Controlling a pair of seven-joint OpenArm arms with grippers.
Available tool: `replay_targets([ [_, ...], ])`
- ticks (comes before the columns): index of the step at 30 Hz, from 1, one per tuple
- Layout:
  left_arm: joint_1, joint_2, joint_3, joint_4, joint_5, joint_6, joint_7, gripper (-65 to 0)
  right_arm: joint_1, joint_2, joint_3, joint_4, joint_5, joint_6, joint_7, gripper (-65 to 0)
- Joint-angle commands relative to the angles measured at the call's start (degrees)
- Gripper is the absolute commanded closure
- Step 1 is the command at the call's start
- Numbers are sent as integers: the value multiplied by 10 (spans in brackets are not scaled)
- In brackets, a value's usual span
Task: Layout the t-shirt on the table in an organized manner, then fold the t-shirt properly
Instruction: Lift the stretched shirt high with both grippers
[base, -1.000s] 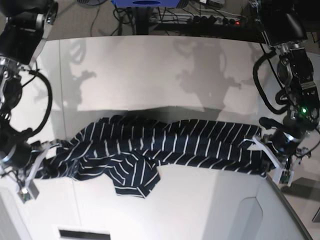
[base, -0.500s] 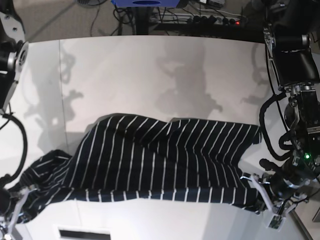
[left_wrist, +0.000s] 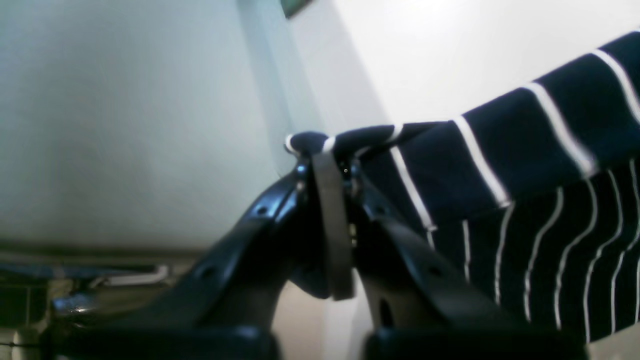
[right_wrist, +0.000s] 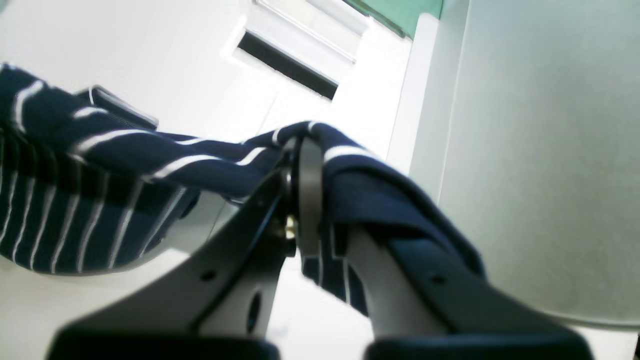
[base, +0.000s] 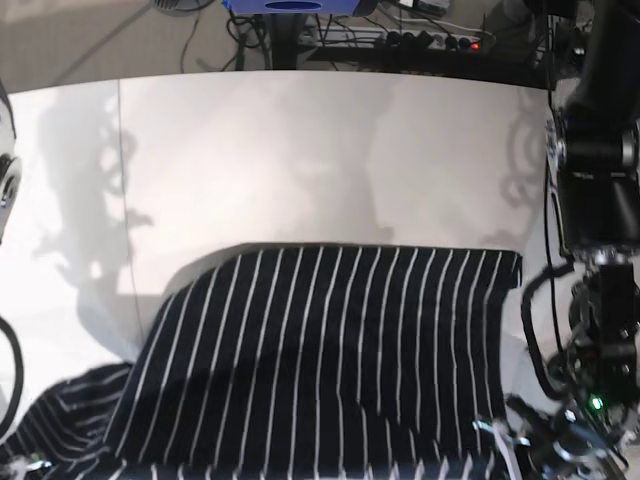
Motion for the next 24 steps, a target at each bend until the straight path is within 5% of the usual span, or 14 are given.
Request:
replay_targets([
  [1, -34, -8, -3, -1, 5, 5, -14, 0, 37, 10, 3, -4, -2, -3, 16, -2],
  [15, -206, -5, 61, -112, 5, 5, -37, 0, 151, 25, 2, -153, -2, -33, 114, -2],
  [19, -246, -2, 84, -160, 39, 6, -69, 0, 185, 29, -61, -185, -4, -35, 144, -2],
  [24, -299, 26, 85, -236, 86, 6, -118, 0, 226, 26, -150, -230, -74, -76, 217, -2],
])
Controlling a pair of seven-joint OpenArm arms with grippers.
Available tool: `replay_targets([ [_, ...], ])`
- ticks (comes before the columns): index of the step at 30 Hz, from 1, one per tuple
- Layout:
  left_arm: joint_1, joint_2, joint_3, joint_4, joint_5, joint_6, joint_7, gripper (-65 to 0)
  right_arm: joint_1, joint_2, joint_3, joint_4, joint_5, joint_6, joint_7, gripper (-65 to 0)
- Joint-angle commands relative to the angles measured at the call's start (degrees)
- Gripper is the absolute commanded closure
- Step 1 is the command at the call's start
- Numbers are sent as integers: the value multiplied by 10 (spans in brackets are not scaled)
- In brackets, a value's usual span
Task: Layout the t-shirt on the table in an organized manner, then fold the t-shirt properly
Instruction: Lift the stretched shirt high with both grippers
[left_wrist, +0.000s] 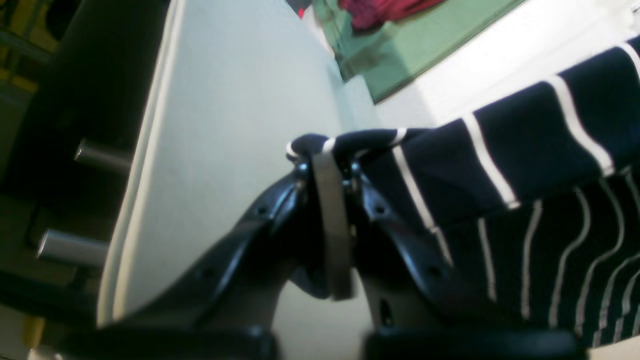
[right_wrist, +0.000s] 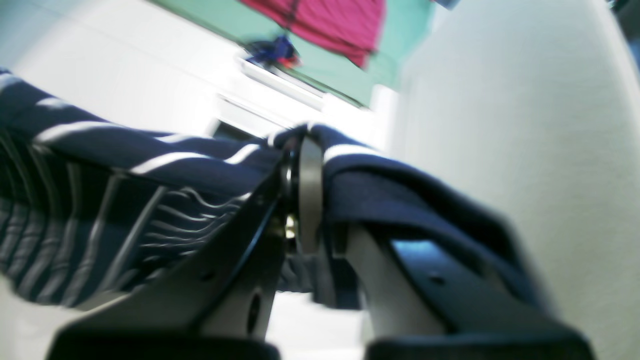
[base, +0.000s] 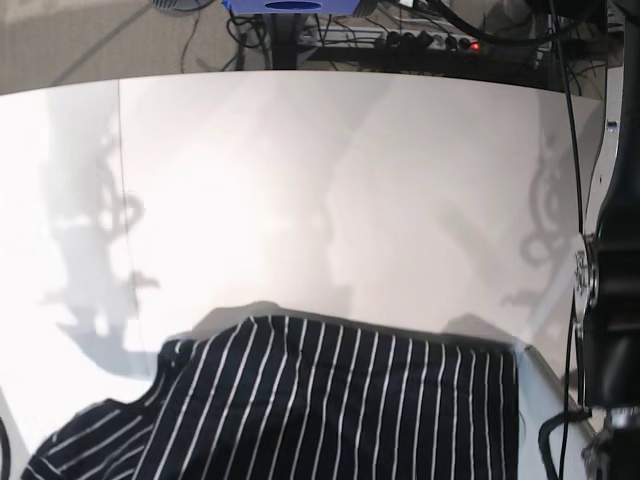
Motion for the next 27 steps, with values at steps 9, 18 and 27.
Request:
replay_targets([
  [9, -75, 17, -2, -47, 14, 7, -53, 0, 71, -22, -16, -36, -89, -8, 47, -2],
  [18, -108, 17, -2, -51, 34, 7, -57, 0, 107, -17, -15, -32, -102, -11, 50, -2],
  [27, -67, -1, -7, 40, 47, 7, -55, 0, 46, 4, -13, 80, -103, -11, 6, -2],
])
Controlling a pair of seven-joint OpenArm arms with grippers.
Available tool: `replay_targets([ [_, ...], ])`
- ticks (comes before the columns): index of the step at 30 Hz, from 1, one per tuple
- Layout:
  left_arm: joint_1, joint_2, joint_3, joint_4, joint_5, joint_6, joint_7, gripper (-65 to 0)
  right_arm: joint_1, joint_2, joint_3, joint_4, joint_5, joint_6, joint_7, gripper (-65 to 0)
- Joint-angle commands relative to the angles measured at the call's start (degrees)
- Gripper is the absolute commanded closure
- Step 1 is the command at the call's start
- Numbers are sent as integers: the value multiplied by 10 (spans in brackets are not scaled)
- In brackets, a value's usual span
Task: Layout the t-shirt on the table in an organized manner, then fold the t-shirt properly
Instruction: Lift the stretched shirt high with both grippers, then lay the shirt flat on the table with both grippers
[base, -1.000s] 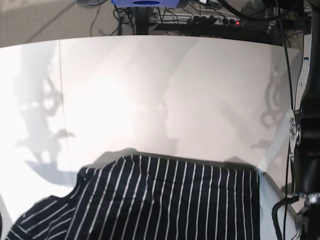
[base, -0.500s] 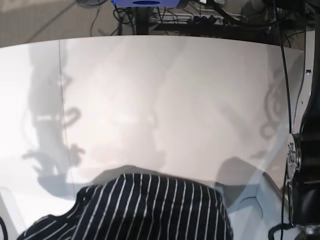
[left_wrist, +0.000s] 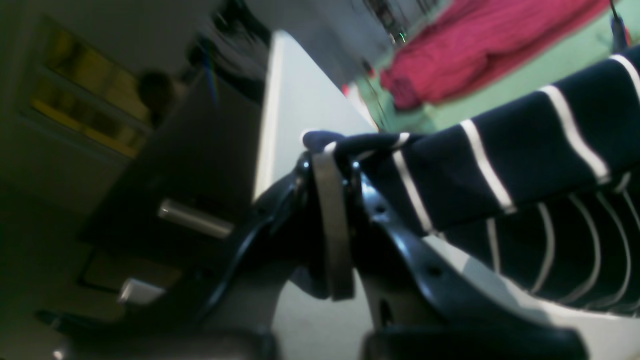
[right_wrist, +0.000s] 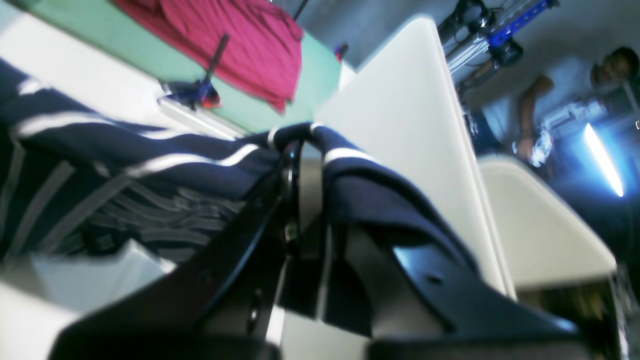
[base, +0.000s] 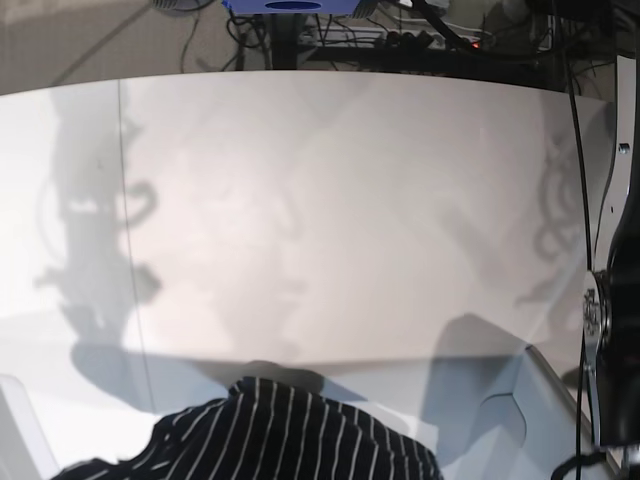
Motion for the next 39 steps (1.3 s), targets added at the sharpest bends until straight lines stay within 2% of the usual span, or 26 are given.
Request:
replay_targets([
  [1, -3, -8, -3, 16, 5, 6, -4, 0, 9, 9, 5, 16, 0, -6, 1, -2],
  [7, 92, -39, -4, 88, 5, 6, -1, 0, -99, 9, 73, 75, 0, -6, -38, -2],
  [11, 153, -47, -8, 145, 4, 6, 45, 0, -171, 9, 108, 120, 0, -6, -61, -2],
  [22, 391, -50, -115, 342, 5, 4, 146, 0, -390, 1, 182, 312, 1, -6, -165, -2],
  [27, 546, -49, -155, 406, 2, 4, 159, 0, -524, -48, 240, 402, 1, -2, -216, -2],
  [34, 746, -45, -247, 437, 1, 4, 154, 0, -693, -111, 274, 412, 3, 0, -213, -2],
  [39, 838, -44, -258, 435, 5, 4, 100, 0, -750, -139, 269, 411, 3, 0, -195, -2],
])
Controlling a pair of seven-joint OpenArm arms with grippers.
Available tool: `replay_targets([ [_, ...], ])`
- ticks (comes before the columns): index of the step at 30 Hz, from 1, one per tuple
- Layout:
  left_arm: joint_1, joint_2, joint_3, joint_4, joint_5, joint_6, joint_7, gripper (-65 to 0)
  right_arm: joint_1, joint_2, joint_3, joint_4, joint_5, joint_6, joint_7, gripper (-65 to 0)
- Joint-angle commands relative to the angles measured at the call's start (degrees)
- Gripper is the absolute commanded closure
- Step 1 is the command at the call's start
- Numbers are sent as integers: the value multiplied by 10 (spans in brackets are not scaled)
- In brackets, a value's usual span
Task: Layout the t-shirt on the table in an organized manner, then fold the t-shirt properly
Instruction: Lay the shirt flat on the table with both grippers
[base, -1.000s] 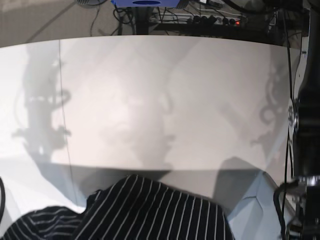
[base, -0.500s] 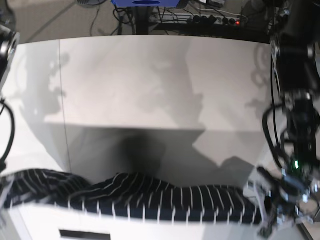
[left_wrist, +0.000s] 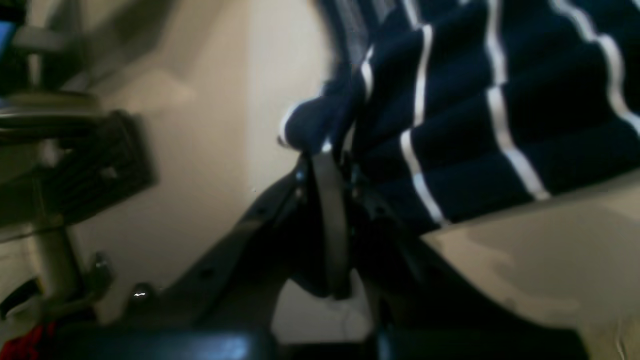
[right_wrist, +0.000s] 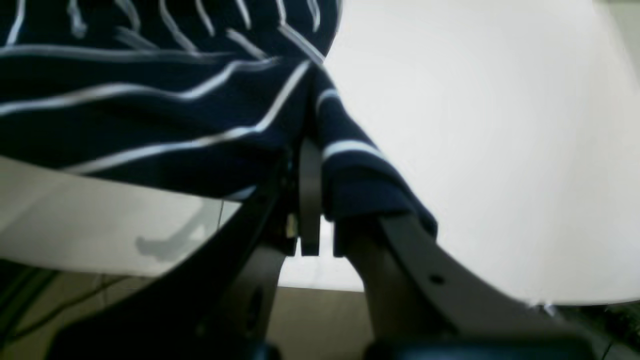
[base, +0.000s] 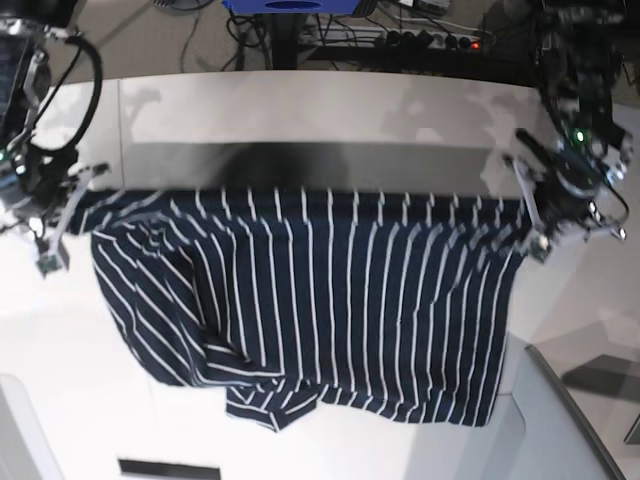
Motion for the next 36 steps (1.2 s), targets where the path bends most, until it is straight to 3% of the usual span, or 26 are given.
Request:
replay_targets([
  [1, -3, -11, -9, 5, 15, 11, -9, 0, 1, 6, 5, 9, -13, -2, 4, -2],
  [9, 6, -2, -36, -64, 16, 11, -15, 0, -40, -12, 4, 4, -13, -2, 4, -2],
  [16, 8, 1, -36, -110, 16, 11, -16, 0, -58, -20, 5, -75, -13, -2, 8, -2],
  [23, 35, 1, -38, -111, 16, 12, -15, 0, -74, -55, 9, -76, -13, -2, 4, -5],
  [25, 35, 1, -40, -112, 16, 12, -12, 0, -75, -61, 9, -73, -13, -2, -10, -68],
  [30, 49, 2, -76, -102, 16, 12, -11, -12, -73, -75, 38, 8, -13, -2, -41, -434],
  [32, 55, 3, -98, -88, 16, 12, -11, -174, -70, -89, 71, 44, -13, -2, -43, -521],
  [36, 77, 10, -147, -52, 15, 12, -11, -444, -31, -90, 103, 38, -13, -2, -21, -503],
])
